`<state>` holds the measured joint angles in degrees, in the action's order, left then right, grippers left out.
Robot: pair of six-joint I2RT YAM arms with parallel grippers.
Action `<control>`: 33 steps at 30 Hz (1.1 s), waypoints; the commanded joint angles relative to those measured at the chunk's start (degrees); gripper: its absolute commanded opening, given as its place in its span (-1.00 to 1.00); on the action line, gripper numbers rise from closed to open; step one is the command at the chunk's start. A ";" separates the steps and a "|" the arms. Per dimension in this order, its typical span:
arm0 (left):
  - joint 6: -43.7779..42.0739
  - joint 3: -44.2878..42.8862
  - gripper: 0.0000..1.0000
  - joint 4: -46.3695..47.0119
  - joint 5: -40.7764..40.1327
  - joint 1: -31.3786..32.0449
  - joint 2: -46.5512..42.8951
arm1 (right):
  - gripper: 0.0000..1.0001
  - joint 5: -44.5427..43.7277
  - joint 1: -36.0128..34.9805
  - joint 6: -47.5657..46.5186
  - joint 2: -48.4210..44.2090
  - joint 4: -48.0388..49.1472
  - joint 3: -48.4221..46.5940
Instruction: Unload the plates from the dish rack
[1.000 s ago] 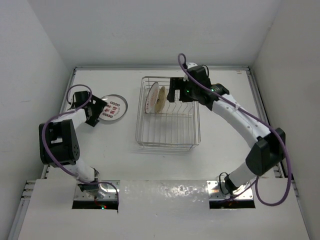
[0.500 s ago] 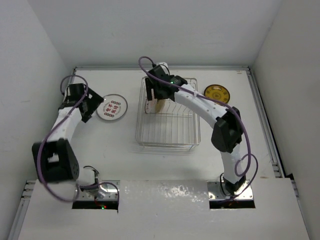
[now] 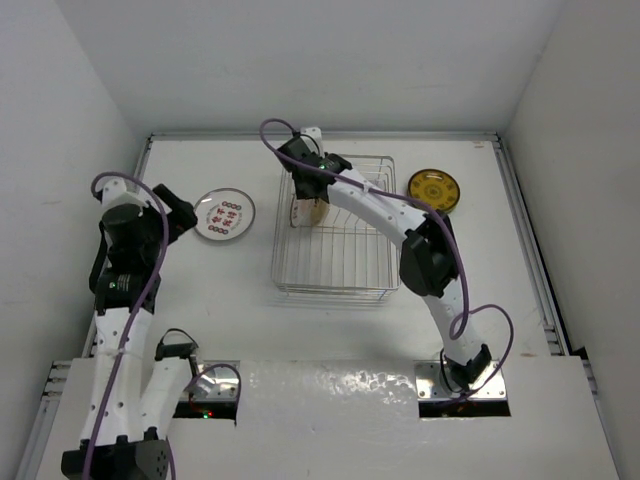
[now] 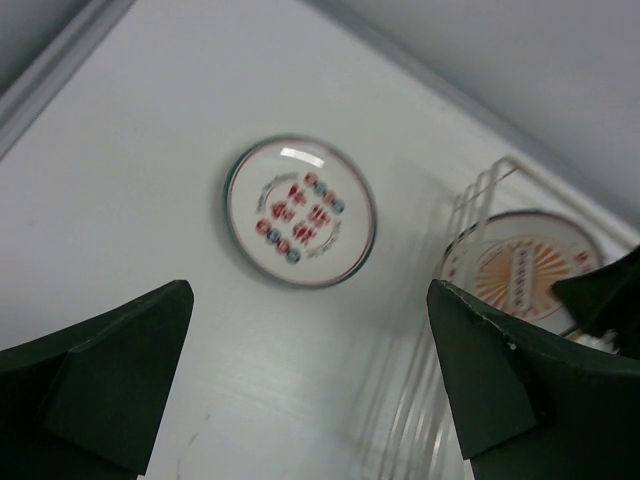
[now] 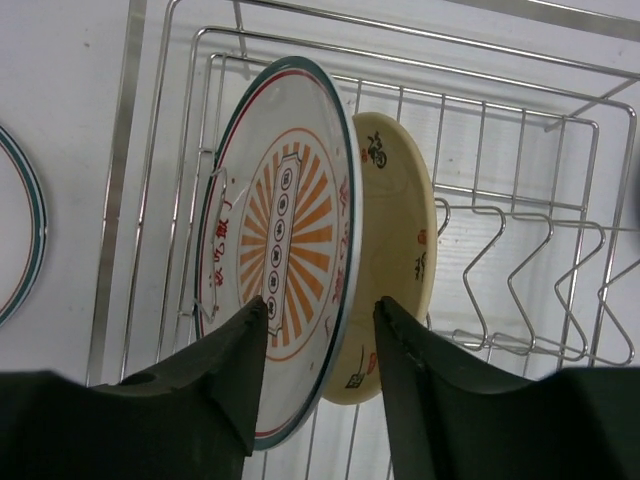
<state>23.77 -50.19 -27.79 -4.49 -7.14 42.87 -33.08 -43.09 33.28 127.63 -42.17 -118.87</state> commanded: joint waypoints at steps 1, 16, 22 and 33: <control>-3.29 3.44 1.00 -1.48 -0.78 0.37 -0.07 | -0.19 -2.87 -0.59 0.91 1.56 0.95 -3.29; -3.29 4.49 1.00 -0.51 0.19 0.54 -2.18 | -1.00 -10.51 -1.38 5.22 1.30 -0.19 -7.16; -3.29 4.23 1.00 -0.51 -0.08 0.54 -2.71 | -1.00 -14.63 -1.29 3.90 -2.47 -1.86 -9.19; 1.09 -0.69 1.00 12.65 32.31 0.63 2.45 | -1.00 -12.64 -1.38 -3.21 -26.34 2.70 5.29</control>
<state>22.31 -46.85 -26.35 9.74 -7.09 42.17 -46.44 -44.14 32.95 112.40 -45.06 -117.23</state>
